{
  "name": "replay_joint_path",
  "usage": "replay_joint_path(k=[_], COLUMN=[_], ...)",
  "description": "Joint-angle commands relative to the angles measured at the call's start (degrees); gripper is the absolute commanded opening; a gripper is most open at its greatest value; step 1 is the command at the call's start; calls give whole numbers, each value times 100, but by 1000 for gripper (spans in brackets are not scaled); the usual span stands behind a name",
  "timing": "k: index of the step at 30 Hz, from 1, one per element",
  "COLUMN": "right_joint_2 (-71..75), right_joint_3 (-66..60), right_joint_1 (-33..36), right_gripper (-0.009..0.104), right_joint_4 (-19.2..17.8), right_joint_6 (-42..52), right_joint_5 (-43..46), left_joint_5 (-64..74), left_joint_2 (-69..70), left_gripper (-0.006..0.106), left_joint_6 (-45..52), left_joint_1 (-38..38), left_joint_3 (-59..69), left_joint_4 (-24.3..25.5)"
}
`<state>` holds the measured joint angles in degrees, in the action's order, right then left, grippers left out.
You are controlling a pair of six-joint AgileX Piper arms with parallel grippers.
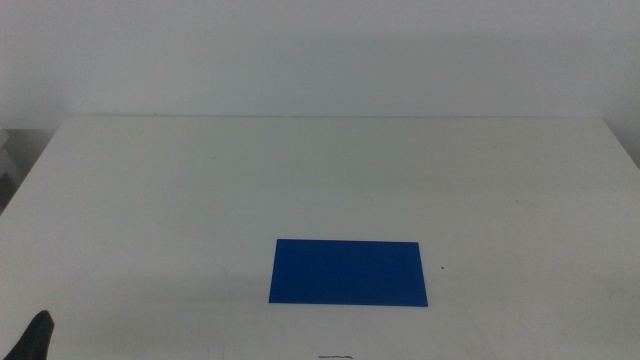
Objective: Use one arm to grab the shoe from the table and place it on the mat.
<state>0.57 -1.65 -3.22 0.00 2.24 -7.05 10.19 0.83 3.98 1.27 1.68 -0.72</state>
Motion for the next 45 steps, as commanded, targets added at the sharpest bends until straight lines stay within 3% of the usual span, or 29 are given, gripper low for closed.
replay_joint_path(k=[1, 6, 20, 24, 27, 31, 35, 40, 45], right_joint_2=[29, -643, -3502, -4495, -5163, -5774, -6137, -6426, -6991], right_joint_3=[327, 1292, 4290, 4858, 5177, 5367, 5367, 5367, 5367], right_joint_1=[13, 13, 13, 13, 13, 13, 13, -225, -1076], right_gripper=[94, 94, 94, 94, 94, 94, 94, 94, 94], right_joint_4=[0, 242, 296, 213, -98, -624, -914, -610, -172], right_joint_6=[45, 45, 33, -544, -1327, -2634, -2870, -2846, -2276], right_joint_5=[170, -1113, -4308, -5209, -5703, -5878, -5796, -5767, -5592], left_joint_5=[-472, -472, -472, -472, -472, -472, -472, -472, -472], left_joint_2=[107, 107, 107, 107, 107, 107, 107, 107, 107], left_gripper=[94, 94, 94, 94, 94, 94, 94, 94, 94], left_joint_6=[-84, -84, -84, -84, -84, -84, -84, -84, -84], left_joint_1=[26, 26, 26, 26, 26, 26, 26, 26, 26], left_joint_3=[-19, -19, -19, -19, -19, -19, -19, -19, -19], left_joint_4=[-49, -49, -49, -49, -49, -49, -49, -49, -49])
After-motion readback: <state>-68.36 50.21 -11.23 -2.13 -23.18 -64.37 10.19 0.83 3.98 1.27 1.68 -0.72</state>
